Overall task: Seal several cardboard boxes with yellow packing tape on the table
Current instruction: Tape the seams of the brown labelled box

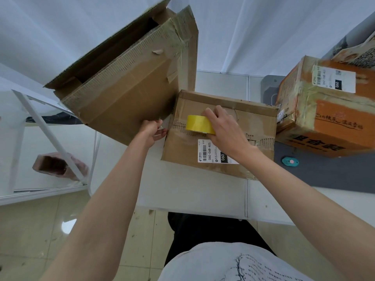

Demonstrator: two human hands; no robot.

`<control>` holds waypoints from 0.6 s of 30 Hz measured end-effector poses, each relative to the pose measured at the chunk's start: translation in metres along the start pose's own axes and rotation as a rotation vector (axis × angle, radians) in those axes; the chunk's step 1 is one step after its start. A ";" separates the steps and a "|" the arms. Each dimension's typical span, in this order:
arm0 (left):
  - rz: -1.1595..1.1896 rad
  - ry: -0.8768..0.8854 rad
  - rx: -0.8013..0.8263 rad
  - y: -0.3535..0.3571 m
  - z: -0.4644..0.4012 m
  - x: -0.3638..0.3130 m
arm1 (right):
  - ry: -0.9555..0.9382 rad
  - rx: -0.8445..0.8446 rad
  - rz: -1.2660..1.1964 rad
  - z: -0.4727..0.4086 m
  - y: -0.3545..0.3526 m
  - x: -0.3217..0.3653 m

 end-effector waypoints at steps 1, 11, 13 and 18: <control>-0.005 -0.008 0.006 0.000 -0.001 0.001 | -0.001 0.001 -0.003 -0.001 0.000 0.000; -0.097 -0.129 0.023 0.009 -0.012 0.017 | 0.018 0.033 -0.036 -0.004 0.002 -0.006; -0.074 -0.194 0.033 0.010 -0.015 0.023 | 0.037 0.039 -0.066 -0.004 0.004 -0.010; 0.060 -0.280 0.077 0.016 -0.014 0.030 | 0.064 0.001 -0.149 -0.004 0.010 -0.012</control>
Point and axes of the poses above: each hand's wrist, its own z-axis away from the middle knuckle, its own y-axis out of the palm, x = y × z, the point moved 7 cm from there along -z, towards the middle knuckle, and after that the axes turned 9 degrees about -y, right-handed, at the moved point
